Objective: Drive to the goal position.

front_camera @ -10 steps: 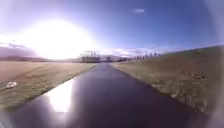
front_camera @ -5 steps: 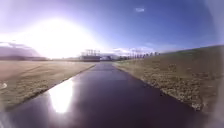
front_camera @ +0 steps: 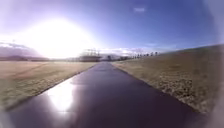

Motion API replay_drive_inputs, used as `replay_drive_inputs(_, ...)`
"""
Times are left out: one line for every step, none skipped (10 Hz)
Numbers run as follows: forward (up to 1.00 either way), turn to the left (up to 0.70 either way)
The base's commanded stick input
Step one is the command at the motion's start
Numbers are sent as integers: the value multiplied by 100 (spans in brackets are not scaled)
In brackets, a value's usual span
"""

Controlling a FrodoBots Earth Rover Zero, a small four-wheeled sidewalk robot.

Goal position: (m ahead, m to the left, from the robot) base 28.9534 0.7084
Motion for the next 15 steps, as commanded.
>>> replay_drive_inputs(100, 0)
replay_drive_inputs(100, 0)
replay_drive_inputs(100, 0)
replay_drive_inputs(100, 3)
replay_drive_inputs(100, 9)
replay_drive_inputs(100, 19)
replay_drive_inputs(100, 26)
replay_drive_inputs(100, 19)
replay_drive_inputs(100, 9)
replay_drive_inputs(100, 0)
replay_drive_inputs(100, 0)
replay_drive_inputs(100, 0)
replay_drive_inputs(100, 0)
replay_drive_inputs(100, 0)
replay_drive_inputs(100, 0)
